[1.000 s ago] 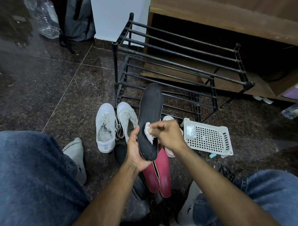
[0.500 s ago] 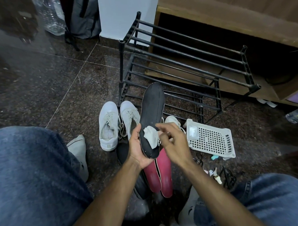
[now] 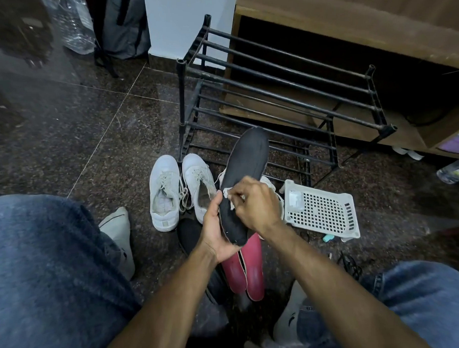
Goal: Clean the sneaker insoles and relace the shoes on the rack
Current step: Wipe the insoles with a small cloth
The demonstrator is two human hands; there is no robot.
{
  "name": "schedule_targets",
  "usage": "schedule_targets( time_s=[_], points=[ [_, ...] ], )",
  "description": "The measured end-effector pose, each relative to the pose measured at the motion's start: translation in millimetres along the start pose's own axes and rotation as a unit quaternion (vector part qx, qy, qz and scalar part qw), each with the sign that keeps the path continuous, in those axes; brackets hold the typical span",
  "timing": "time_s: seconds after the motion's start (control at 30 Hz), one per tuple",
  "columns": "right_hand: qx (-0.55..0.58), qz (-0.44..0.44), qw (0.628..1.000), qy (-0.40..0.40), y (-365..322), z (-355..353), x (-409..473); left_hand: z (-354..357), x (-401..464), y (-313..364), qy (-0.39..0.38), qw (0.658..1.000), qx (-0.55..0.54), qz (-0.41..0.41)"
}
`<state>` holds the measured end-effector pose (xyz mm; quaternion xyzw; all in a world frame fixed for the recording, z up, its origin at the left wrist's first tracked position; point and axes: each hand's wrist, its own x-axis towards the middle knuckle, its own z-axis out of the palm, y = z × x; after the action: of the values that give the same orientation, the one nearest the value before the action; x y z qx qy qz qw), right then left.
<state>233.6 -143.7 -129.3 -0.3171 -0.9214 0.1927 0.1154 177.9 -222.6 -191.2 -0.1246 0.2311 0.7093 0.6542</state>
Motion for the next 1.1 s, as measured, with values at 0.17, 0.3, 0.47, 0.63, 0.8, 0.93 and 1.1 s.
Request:
schedule_targets(
  time_s=[0.17,0.3,0.47,0.63,0.8,0.93,1.1],
  points=[
    [0.027,-0.038,0.998,-0.048,-16.6,7.8,-25.5,-7.2,1.7,9.4,0.01,1.0,-0.013,0.018],
    [0.0,-0.081,0.99,-0.112,-6.4,0.4,-41.6,-11.7,3.4,7.9,0.008,1.0,0.007,0.019],
    [-0.103,-0.025,0.992,-0.063,6.1,-13.0,-5.8,-4.3,3.8,3.7,0.0,1.0,0.001,0.022],
    [-0.139,-0.14,0.957,-0.213,-16.0,-17.1,-45.5,-14.8,6.0,12.6,0.018,0.999,0.012,0.048],
    [-0.214,-0.111,0.952,-0.191,-12.1,-25.8,-29.8,-10.8,6.3,8.7,0.006,0.999,0.023,0.031],
    [-0.195,-0.105,0.959,-0.175,-1.9,-21.2,-25.5,-6.4,0.9,10.2,0.011,0.999,0.008,0.031],
    [-0.165,-0.142,0.953,-0.209,-2.2,-20.9,-45.7,-8.2,4.9,11.1,0.008,0.998,-0.006,0.055]
  ],
)
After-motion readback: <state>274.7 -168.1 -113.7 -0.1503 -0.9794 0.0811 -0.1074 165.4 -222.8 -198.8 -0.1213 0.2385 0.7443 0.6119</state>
